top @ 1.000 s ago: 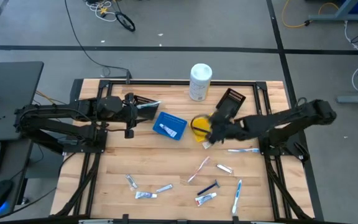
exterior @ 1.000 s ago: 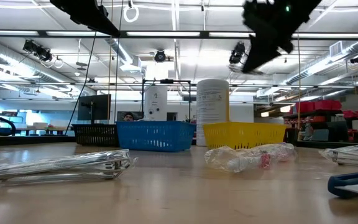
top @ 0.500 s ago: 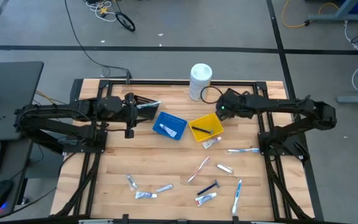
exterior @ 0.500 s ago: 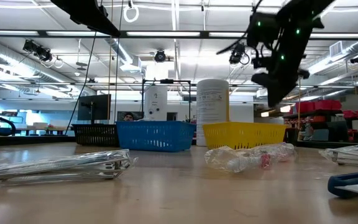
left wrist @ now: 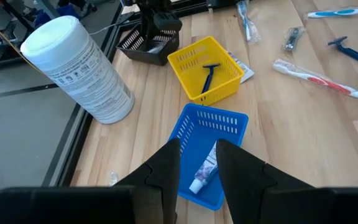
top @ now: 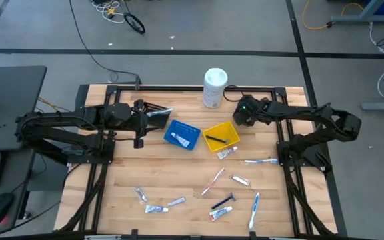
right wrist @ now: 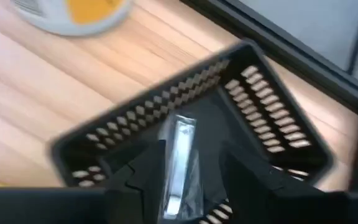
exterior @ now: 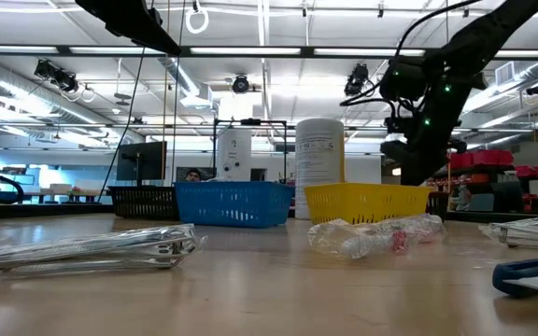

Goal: Pick & Place Travel size toiletries
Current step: Put the orange toothbrush into the left black bin

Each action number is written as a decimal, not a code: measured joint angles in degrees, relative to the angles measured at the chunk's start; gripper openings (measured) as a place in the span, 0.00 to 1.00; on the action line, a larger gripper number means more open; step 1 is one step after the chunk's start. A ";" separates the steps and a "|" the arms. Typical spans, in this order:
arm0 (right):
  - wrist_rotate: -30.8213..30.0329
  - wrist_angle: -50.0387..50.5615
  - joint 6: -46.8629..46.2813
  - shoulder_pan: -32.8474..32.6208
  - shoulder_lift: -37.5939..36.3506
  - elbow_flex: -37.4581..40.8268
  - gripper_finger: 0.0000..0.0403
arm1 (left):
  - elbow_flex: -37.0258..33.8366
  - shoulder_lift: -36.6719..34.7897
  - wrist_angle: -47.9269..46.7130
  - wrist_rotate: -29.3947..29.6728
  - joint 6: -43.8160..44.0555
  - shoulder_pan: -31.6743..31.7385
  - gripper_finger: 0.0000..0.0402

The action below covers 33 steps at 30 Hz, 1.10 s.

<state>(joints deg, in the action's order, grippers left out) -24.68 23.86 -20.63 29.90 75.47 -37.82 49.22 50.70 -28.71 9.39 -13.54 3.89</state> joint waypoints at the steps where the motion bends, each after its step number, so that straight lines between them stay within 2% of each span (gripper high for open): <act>1: 1.03 -1.28 -0.04 -0.22 -0.03 0.00 0.39 | -0.01 0.00 0.00 0.00 0.00 0.01 0.28; 6: 7.29 -11.04 1.15 -1.84 -0.03 0.00 0.39 | -0.01 0.00 0.00 0.00 0.00 0.00 0.28; 13: 21.66 -28.94 3.26 -6.70 -0.03 0.00 0.39 | -0.01 0.00 0.00 0.00 0.00 0.01 0.28; 16: 24.42 -33.19 3.60 -9.94 -0.05 0.00 0.39 | -0.01 0.00 0.00 0.00 0.00 0.00 0.28; 28: 22.91 -34.59 1.60 -23.46 0.18 0.00 0.39 | -0.01 0.00 0.00 0.00 0.02 -0.01 0.28; 33: 18.17 -34.76 1.36 -28.16 2.14 0.00 0.39 | 0.00 0.00 0.00 0.00 0.02 -0.01 0.28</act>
<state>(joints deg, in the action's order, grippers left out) -6.51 -10.90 -19.27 1.74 77.61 -37.82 49.22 50.70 -28.71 9.39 -13.52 3.88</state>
